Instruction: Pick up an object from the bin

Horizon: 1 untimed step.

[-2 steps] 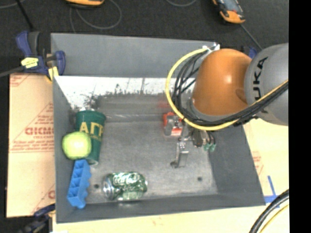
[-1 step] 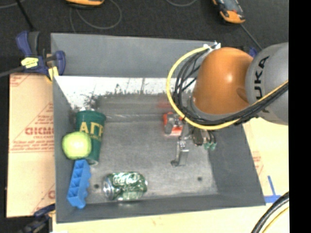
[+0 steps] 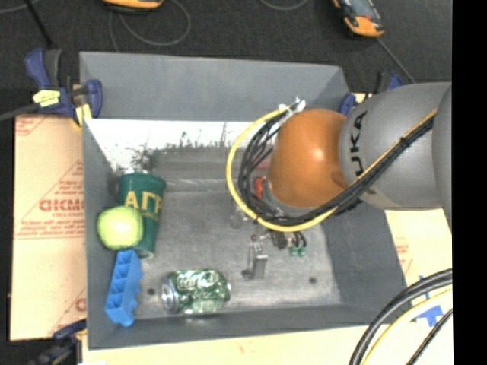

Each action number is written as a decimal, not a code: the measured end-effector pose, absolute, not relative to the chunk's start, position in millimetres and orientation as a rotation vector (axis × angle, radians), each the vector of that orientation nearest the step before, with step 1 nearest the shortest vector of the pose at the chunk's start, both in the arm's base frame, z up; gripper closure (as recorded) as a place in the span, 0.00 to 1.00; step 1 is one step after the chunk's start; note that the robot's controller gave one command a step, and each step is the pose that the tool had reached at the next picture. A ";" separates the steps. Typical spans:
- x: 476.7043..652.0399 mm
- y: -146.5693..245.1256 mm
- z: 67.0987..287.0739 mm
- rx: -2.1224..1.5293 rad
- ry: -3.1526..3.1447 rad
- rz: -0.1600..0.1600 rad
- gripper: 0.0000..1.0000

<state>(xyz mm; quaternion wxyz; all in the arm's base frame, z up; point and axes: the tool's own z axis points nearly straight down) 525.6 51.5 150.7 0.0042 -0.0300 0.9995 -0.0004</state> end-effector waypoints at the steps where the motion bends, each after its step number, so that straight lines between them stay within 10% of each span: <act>1: 527.6 70.5 140.4 -0.324 3.127 -0.001 0.00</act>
Offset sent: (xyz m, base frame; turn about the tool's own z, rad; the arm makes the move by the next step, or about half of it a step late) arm -0.0458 0.0639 -0.0071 -0.2039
